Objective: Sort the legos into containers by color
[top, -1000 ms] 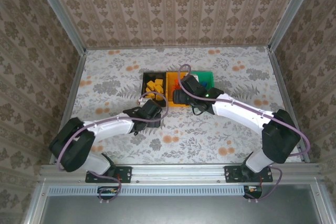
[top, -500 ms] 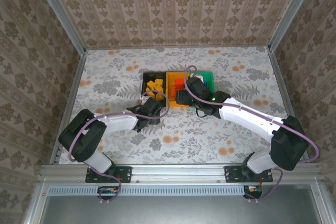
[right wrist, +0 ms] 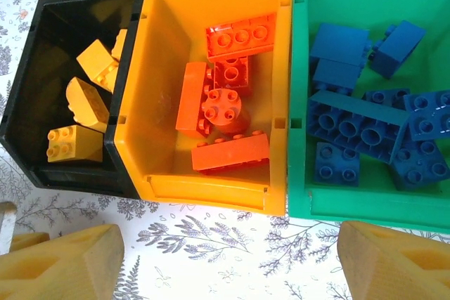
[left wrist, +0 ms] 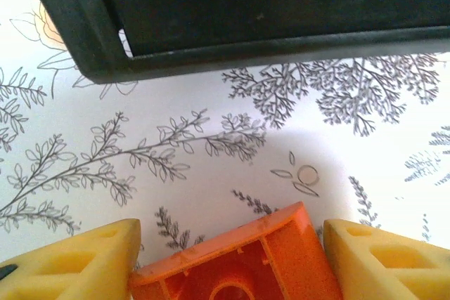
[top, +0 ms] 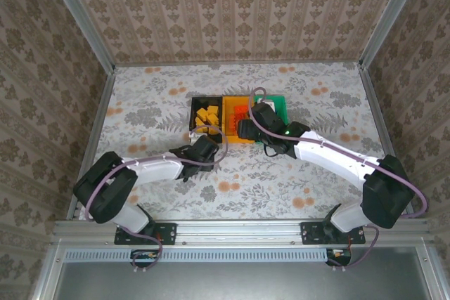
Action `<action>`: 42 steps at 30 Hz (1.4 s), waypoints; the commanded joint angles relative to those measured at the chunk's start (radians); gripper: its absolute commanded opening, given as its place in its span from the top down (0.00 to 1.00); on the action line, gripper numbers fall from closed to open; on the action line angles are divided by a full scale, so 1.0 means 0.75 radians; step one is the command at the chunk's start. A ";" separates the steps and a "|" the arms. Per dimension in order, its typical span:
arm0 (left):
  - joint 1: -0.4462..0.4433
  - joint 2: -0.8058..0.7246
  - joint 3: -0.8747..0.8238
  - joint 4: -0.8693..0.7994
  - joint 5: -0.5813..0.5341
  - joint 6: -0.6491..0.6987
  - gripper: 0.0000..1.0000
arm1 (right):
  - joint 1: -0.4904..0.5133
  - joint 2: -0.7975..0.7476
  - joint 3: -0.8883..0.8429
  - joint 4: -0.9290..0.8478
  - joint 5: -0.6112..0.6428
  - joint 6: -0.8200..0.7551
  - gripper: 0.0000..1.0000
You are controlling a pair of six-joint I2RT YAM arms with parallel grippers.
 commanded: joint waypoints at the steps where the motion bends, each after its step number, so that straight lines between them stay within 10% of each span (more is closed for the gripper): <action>1: -0.028 -0.082 -0.003 -0.078 -0.006 -0.024 0.37 | -0.008 -0.057 -0.030 0.013 0.037 0.026 0.19; 13: -0.102 -0.119 0.286 -0.134 0.016 0.067 0.36 | -0.028 -0.273 -0.231 -0.001 0.073 0.113 0.18; 28: 0.019 0.501 0.999 -0.114 0.166 0.251 0.34 | -0.065 -0.453 -0.372 -0.096 0.090 0.145 0.17; 32: 0.024 0.579 1.074 -0.124 0.205 0.247 0.20 | -0.078 -0.477 -0.373 -0.107 0.083 0.145 0.12; 36: 0.018 0.518 1.053 -0.097 0.203 0.233 0.00 | -0.088 -0.496 -0.362 -0.118 0.088 0.139 0.06; 42: -0.009 0.167 0.790 0.011 0.120 0.241 0.00 | -0.091 -0.546 -0.352 -0.101 0.119 0.048 0.00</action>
